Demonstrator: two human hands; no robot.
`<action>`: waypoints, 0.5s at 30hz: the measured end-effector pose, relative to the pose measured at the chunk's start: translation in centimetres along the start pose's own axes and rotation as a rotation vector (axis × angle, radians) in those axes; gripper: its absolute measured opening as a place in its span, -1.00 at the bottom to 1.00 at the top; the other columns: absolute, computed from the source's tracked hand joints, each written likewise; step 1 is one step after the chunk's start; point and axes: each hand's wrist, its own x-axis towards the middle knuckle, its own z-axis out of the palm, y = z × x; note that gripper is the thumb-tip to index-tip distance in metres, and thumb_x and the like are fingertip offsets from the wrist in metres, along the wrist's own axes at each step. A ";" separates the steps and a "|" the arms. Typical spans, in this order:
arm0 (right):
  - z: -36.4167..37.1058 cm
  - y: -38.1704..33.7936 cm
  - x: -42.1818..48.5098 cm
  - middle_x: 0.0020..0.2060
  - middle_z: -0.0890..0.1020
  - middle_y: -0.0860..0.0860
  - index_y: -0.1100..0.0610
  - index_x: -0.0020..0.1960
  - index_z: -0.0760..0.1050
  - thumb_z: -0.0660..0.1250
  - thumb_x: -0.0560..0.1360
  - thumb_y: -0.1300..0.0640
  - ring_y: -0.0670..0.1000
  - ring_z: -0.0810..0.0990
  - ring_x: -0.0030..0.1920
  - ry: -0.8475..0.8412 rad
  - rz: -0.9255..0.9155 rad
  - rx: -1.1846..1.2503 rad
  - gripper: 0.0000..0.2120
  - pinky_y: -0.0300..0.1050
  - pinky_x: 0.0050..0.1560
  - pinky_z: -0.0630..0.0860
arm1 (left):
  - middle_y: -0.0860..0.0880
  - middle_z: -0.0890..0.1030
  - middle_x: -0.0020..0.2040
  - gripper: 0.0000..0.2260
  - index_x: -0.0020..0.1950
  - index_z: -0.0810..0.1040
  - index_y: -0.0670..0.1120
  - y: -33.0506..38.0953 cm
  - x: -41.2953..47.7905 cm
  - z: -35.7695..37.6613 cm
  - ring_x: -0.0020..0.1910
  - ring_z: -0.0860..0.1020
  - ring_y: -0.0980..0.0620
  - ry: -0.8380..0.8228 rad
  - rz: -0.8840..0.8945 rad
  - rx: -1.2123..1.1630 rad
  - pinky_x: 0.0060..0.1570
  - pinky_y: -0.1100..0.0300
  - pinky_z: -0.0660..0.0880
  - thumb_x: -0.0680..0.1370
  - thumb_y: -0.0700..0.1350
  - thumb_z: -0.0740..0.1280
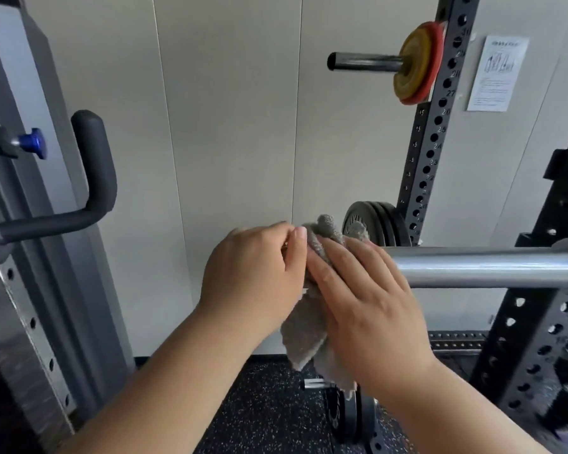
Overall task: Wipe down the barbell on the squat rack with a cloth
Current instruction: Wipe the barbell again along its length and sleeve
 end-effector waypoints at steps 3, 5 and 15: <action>-1.2 2.7 -1.0 0.40 0.61 0.02 0.08 0.50 0.53 0.31 0.61 0.19 0.21 0.55 0.37 0.053 0.061 -0.040 -0.54 0.16 0.48 0.43 | 0.04 0.66 -0.11 -0.72 0.03 0.64 0.00 -0.6 -1.7 1.7 -0.14 0.49 -0.11 0.181 0.147 0.040 -0.11 -0.03 0.46 0.68 0.02 0.15; -2.2 4.5 -1.4 0.35 0.65 -0.02 0.08 0.45 0.57 0.26 0.68 0.12 0.23 0.55 0.36 0.084 0.193 -0.057 -0.63 0.18 0.43 0.43 | 0.01 0.66 0.03 -0.73 0.16 0.66 -0.06 -1.1 -2.7 2.6 -0.03 0.51 -0.14 0.231 0.190 0.010 0.03 -0.06 0.46 0.66 -0.03 0.19; -3.0 6.1 -4.4 0.38 0.63 -0.02 0.10 0.36 0.65 0.38 0.55 0.22 0.19 0.57 0.37 0.111 0.130 -0.014 -0.62 0.18 0.37 0.50 | -0.09 0.61 0.09 -0.70 0.09 0.67 -0.06 3.3 0.2 1.5 0.04 0.53 -0.19 0.225 0.287 0.159 0.03 -0.08 0.39 0.62 0.11 0.27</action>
